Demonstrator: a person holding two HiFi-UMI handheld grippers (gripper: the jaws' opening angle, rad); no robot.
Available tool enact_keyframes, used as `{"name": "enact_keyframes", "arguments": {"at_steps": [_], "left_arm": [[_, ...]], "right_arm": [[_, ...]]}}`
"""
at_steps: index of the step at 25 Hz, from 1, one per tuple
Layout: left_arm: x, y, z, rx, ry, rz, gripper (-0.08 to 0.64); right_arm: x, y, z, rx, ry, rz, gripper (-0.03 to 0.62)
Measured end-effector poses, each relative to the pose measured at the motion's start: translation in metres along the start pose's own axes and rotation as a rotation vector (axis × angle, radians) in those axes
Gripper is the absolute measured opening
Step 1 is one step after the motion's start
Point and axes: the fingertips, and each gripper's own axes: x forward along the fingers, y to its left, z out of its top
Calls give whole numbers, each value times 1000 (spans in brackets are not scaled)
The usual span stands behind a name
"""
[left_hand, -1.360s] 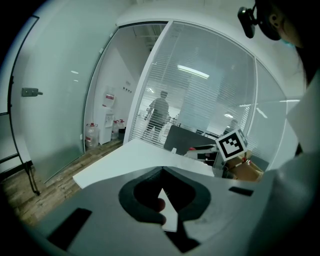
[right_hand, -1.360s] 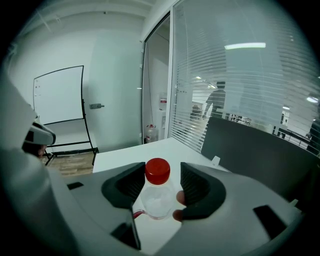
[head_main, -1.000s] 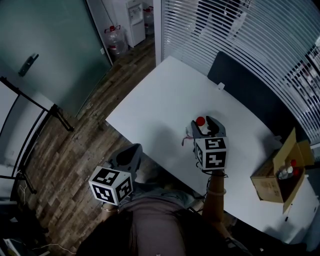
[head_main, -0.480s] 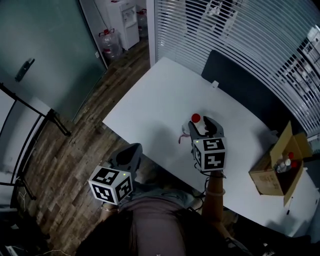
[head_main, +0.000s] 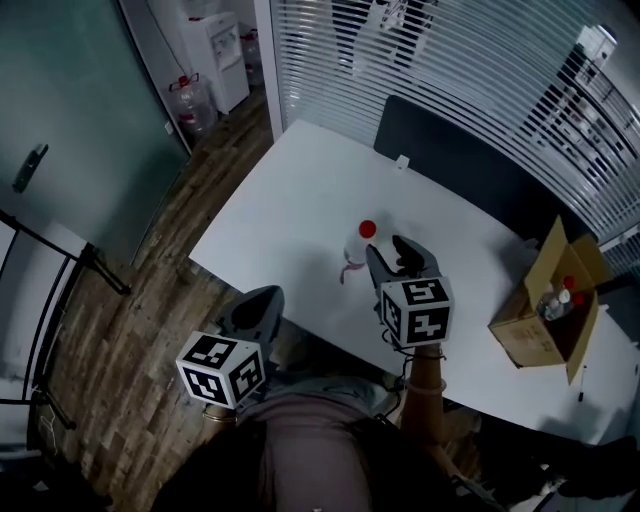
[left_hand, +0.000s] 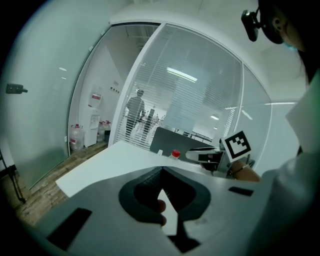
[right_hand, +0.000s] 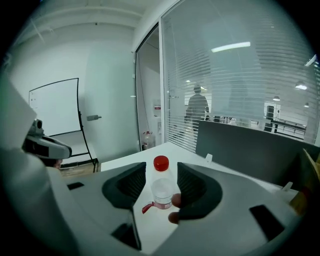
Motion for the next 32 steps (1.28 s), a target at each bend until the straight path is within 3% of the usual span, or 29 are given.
{"name": "enact_keyframes", "arguments": {"at_steps": [7,21,32], "left_arm": [[10,-20,5,22,2,-73,6],[18,-39,2,74,40,-166,6],[19,-55,-3,92,61,-243,5]], "right_arm": [[-21,-2,-4,26,-3,-15,196],[-56,-11,-17,62,-28,-121,75],[-93,-10,-27,135,-72,-198,51]]}}
